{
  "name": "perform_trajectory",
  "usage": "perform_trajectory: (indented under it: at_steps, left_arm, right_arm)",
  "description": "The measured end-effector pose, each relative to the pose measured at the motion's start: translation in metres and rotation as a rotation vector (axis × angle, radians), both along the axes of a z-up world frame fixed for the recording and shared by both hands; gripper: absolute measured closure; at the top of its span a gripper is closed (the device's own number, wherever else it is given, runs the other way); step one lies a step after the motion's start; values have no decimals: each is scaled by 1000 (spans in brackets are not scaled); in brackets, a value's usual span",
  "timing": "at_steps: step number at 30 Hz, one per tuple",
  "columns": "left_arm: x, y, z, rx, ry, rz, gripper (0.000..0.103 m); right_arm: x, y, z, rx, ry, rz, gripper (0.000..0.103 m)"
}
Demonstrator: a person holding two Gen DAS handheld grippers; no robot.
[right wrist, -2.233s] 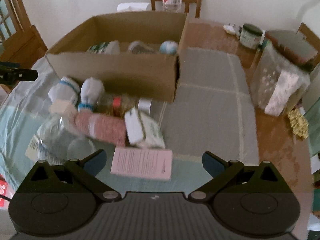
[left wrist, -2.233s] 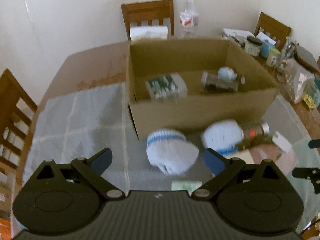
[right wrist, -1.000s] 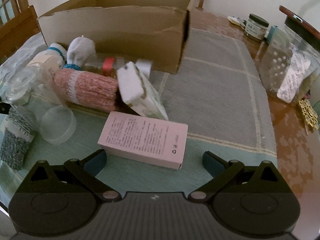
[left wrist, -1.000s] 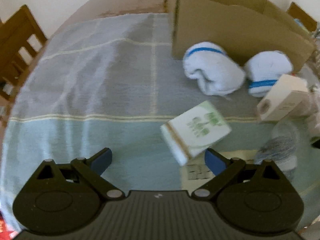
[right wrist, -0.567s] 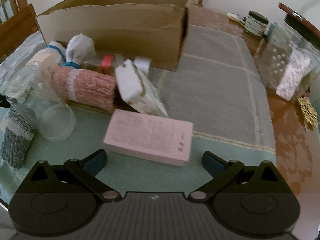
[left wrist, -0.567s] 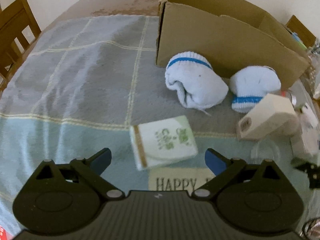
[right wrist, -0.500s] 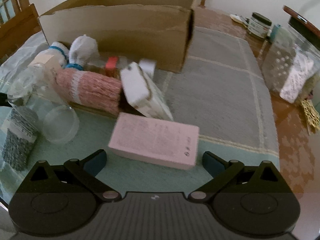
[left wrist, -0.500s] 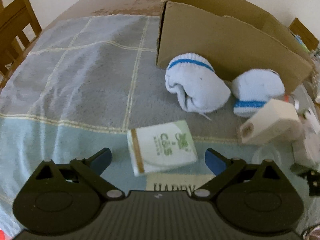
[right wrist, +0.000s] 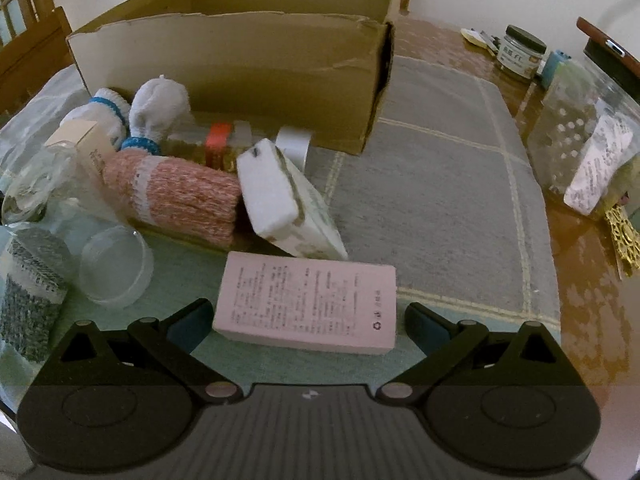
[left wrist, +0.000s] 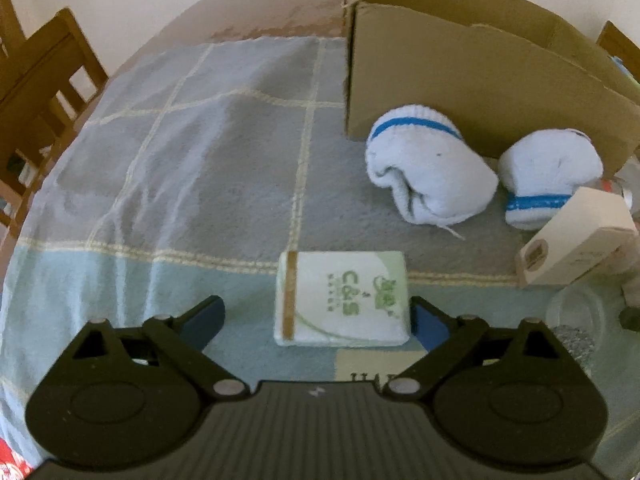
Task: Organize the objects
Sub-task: 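Grasp the C&S tissue pack with the left gripper while the right grasps the pink box, then carry the tissue pack with the left gripper into the box while the right lowers the pink box in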
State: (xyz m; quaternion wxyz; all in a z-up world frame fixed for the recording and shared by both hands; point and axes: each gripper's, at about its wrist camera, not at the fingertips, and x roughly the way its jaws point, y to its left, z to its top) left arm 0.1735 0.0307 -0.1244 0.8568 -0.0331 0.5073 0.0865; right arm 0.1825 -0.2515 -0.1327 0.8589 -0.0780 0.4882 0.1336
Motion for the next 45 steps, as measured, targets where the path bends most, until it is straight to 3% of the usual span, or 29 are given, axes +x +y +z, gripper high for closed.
perform_trajectory:
  at_steps: [7, 13, 22, 30, 37, 45]
  left_arm:
    - [5, -2, 2, -17, -20, -32, 25]
    - [-5, -15, 8, -18, -30, -47, 39]
    - [0, -17, 14, -1, 12, -110, 40]
    - [-6, -22, 55, -11, 18, -240, 40]
    - [17, -20, 93, -20, -15, -343, 40]
    - [53, -35, 136, -7, -109, -419, 40]
  right_arm:
    - [2, 9, 2, 1, -10, 32, 0]
    - [-1, 8, 5, -17, -16, 46, 13]
    - [0, -2, 16, -17, 15, 60, 17]
    - [-2, -19, 52, -36, -25, 91, 17]
    - [4, -18, 90, -38, -81, 152, 17]
    - [31, 3, 134, 8, -159, 228, 17]
